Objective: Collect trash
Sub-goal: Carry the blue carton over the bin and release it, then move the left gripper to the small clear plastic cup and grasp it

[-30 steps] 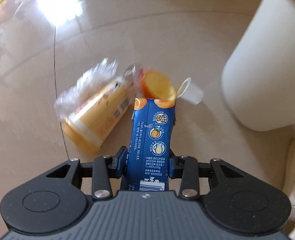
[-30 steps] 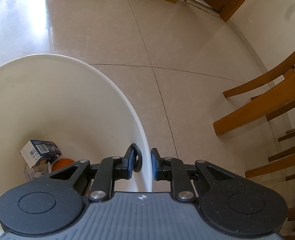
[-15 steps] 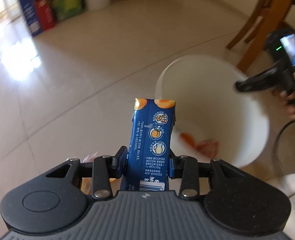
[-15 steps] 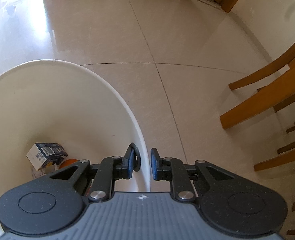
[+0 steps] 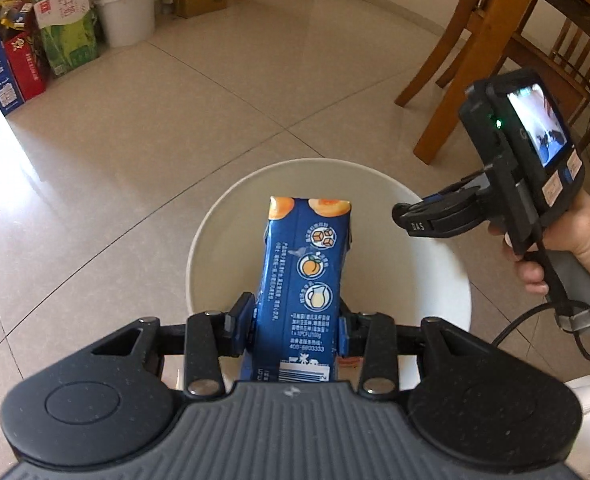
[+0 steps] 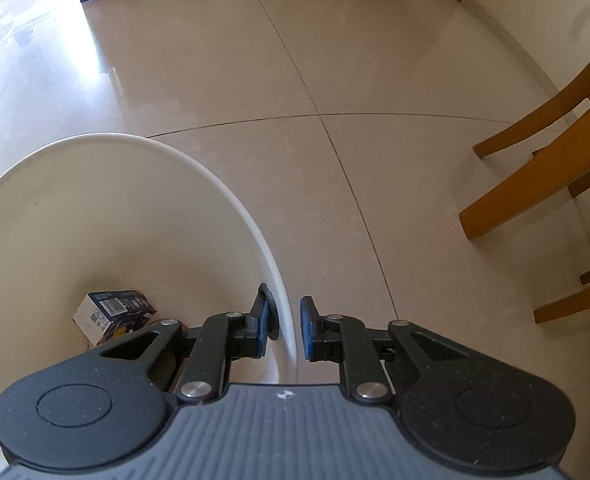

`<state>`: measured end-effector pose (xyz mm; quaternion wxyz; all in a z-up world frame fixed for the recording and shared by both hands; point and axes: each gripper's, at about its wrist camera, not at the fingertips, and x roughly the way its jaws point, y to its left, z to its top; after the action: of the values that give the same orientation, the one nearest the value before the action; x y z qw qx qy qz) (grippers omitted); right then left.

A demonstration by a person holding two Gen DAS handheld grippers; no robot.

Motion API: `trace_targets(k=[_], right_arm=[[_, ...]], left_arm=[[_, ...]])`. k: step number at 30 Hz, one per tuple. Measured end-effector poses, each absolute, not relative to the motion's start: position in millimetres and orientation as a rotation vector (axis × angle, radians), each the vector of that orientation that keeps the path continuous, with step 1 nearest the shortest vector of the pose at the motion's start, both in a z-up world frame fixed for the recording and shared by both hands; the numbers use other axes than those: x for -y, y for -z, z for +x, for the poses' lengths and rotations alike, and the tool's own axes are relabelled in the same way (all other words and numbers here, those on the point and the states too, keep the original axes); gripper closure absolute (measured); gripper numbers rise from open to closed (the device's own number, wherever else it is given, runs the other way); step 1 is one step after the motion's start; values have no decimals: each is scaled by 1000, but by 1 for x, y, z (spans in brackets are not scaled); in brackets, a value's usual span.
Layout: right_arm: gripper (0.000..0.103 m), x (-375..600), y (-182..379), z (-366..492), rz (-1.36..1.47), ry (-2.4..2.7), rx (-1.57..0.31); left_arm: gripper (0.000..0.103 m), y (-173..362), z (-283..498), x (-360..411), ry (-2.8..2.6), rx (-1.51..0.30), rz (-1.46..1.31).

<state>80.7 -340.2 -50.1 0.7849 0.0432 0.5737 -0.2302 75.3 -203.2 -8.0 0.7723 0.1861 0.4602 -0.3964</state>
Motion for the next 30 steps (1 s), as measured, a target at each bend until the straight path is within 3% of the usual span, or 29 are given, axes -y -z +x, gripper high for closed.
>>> trace_targets(k=[8, 18, 30], right_arm=[[86, 346, 48, 78, 113, 476, -1236], [87, 354, 48, 72, 138, 438, -1225], [87, 350, 49, 70, 121, 410, -1221]], left_arm=[[46, 3, 76, 202, 843, -959, 389], [45, 13, 97, 144, 723, -959, 332], [44, 100, 132, 58, 483, -1049, 277]])
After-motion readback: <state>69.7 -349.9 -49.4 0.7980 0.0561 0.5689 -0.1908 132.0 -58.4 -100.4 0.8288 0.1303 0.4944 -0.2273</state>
